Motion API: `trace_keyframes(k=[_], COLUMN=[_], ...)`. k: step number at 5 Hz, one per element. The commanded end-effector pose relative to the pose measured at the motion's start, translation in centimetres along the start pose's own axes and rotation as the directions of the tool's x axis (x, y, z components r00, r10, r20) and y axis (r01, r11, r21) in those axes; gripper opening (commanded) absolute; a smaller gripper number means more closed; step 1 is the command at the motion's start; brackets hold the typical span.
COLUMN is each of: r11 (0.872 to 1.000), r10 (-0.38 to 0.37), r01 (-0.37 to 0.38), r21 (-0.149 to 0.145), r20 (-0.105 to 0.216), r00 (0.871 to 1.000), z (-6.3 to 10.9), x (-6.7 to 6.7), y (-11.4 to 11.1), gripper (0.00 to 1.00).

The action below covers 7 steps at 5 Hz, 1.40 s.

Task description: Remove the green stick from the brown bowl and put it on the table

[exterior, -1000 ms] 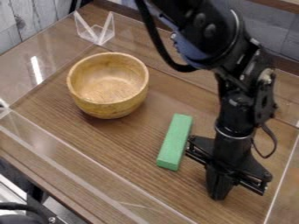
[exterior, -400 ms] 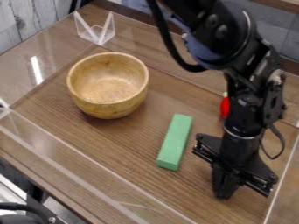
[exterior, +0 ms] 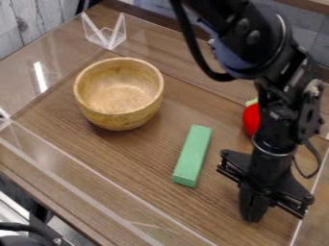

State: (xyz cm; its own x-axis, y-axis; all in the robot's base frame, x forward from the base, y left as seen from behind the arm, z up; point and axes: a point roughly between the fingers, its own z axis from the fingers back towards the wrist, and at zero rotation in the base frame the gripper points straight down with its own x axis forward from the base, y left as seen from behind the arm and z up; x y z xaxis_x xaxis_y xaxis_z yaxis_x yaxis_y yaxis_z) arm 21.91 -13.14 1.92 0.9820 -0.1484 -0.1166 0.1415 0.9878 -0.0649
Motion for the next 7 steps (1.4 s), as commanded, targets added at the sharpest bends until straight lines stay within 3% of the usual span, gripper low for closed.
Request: trace_keyframes(k=[1, 2, 4, 5, 6, 7], r11=[0.997, 0.991, 0.993, 0.988, 0.994, 0.998], r10=[-0.075, -0.133, -0.114, -0.155, -0.112, -0.057], r01=[0.075, 0.133, 0.114, 0.155, 0.113, 0.058], r21=[-0.003, 0.004, 0.001, -0.001, -0.008, -0.004], r20=[0.026, 0.018, 0.02, 0.035, 0.069, 0.135], r00=[0.997, 0.991, 0.993, 0.987, 0.991, 0.989], z=[0.8, 0.8, 0.6, 2.7, 4.4, 7.3], x=[0.7, 0.7, -0.6, 0.2, 0.5, 1.6], y=[-0.5, -0.3, -1.1, -1.3, -0.9, -0.1], gripper=[0.0, 0.0, 0.0, 1.0, 1.0, 1.0])
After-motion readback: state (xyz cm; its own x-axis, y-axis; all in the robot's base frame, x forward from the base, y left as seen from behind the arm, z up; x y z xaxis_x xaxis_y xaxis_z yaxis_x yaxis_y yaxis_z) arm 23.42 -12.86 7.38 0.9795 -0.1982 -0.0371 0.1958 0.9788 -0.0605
